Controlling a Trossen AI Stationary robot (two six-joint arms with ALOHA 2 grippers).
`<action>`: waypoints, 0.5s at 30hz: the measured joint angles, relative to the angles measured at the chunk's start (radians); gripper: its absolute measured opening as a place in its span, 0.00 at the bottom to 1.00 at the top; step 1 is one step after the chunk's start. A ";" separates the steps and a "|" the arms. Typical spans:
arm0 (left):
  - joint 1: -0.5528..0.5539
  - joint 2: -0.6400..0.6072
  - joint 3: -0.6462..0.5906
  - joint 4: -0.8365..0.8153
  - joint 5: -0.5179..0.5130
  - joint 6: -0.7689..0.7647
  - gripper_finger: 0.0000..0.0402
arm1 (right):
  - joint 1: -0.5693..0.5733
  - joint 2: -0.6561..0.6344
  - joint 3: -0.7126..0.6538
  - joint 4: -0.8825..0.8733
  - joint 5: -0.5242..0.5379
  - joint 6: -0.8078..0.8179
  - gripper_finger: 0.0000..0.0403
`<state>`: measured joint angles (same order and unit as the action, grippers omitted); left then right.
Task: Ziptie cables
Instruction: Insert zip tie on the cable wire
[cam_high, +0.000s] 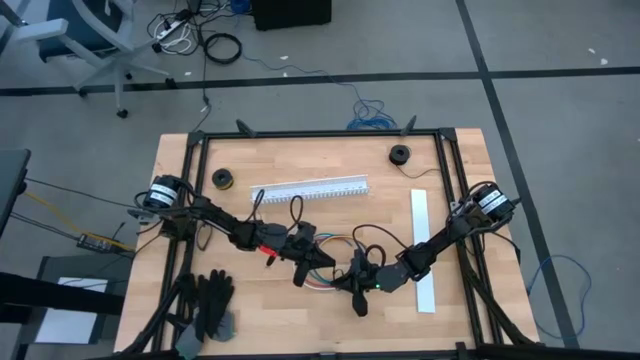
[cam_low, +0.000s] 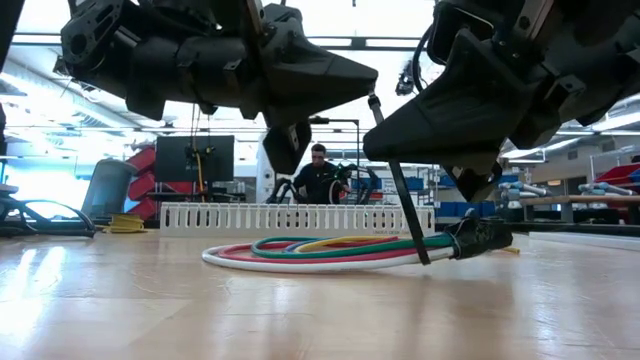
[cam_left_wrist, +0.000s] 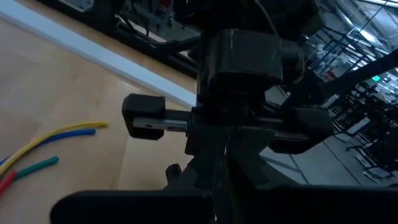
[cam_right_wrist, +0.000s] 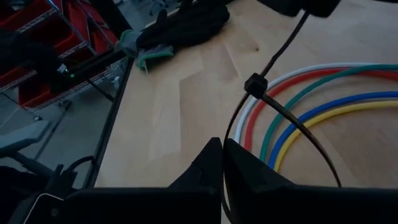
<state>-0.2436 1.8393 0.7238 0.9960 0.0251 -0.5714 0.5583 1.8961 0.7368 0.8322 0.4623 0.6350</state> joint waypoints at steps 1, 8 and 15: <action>0.000 0.000 0.000 0.002 0.000 0.003 0.02 | -0.001 0.000 0.000 0.000 0.000 0.000 0.00; 0.000 0.000 0.000 -0.009 0.014 -0.006 0.02 | -0.015 0.000 0.000 0.003 -0.004 -0.010 0.00; 0.000 0.000 0.000 -0.050 0.022 -0.006 0.01 | -0.019 0.000 0.000 0.032 -0.006 -0.038 0.00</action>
<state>-0.2436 1.8393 0.7238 0.9460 0.0466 -0.5773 0.5396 1.8961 0.7364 0.8646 0.4564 0.5966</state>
